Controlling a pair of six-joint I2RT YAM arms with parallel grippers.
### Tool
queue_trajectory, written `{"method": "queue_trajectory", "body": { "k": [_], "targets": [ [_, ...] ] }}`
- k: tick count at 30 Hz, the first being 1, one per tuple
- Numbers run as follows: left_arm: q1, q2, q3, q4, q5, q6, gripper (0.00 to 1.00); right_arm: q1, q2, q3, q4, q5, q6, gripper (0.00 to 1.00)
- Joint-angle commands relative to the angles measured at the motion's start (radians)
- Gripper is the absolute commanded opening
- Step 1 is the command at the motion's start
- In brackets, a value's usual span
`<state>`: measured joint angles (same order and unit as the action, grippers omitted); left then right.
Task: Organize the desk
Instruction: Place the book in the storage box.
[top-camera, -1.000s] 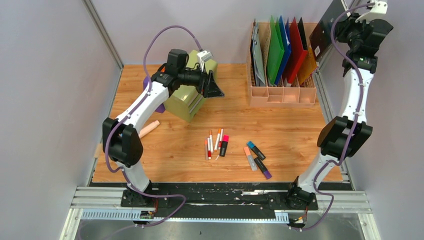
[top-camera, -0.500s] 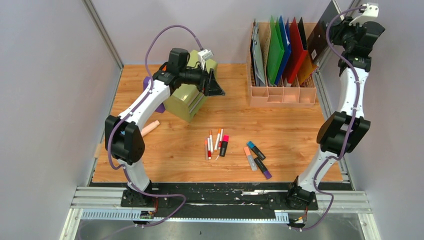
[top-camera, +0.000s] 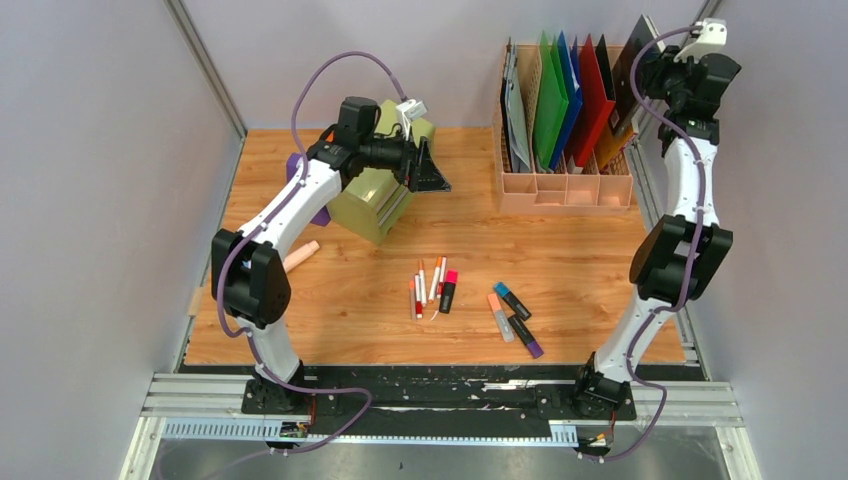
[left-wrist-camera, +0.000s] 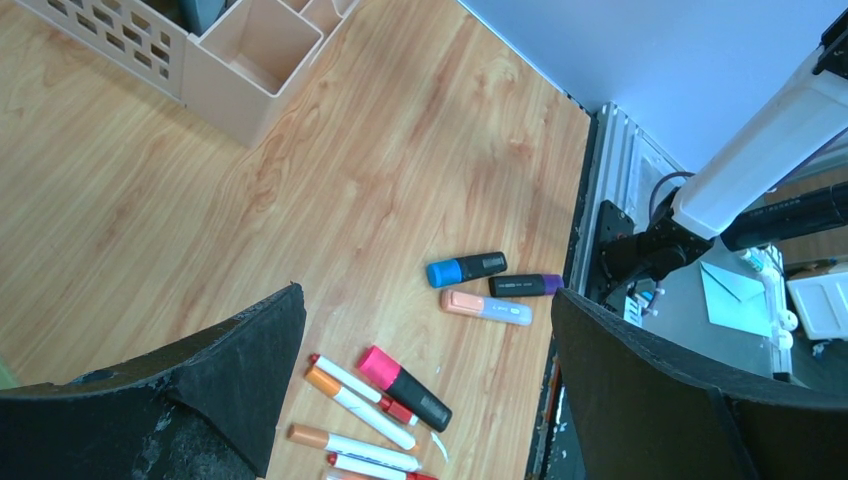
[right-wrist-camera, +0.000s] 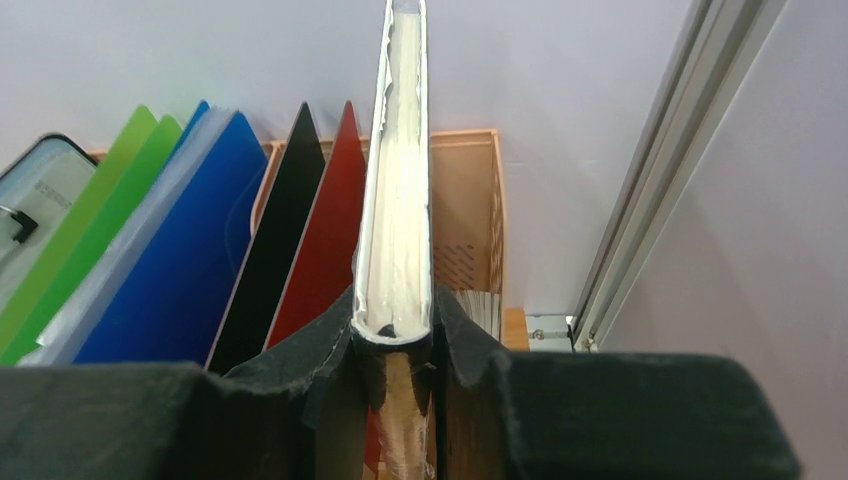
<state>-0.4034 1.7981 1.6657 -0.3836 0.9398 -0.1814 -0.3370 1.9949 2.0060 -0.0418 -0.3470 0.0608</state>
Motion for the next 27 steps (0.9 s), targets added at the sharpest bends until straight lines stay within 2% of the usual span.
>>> {"method": "queue_trajectory", "body": {
  "k": [1,13,27],
  "targets": [
    [0.006,0.006,0.040,0.027,0.025,-0.021,1.00,0.026,-0.014,-0.048,0.245,0.034,-0.049,0.00],
    [0.006,0.012,0.033,0.035,0.029,-0.028,1.00,0.046,-0.003,-0.180,0.335,0.071,-0.099,0.00],
    [0.006,0.005,0.010,0.059,0.039,-0.051,1.00,0.047,-0.047,-0.486,0.524,0.059,-0.069,0.01]
  ]
}}
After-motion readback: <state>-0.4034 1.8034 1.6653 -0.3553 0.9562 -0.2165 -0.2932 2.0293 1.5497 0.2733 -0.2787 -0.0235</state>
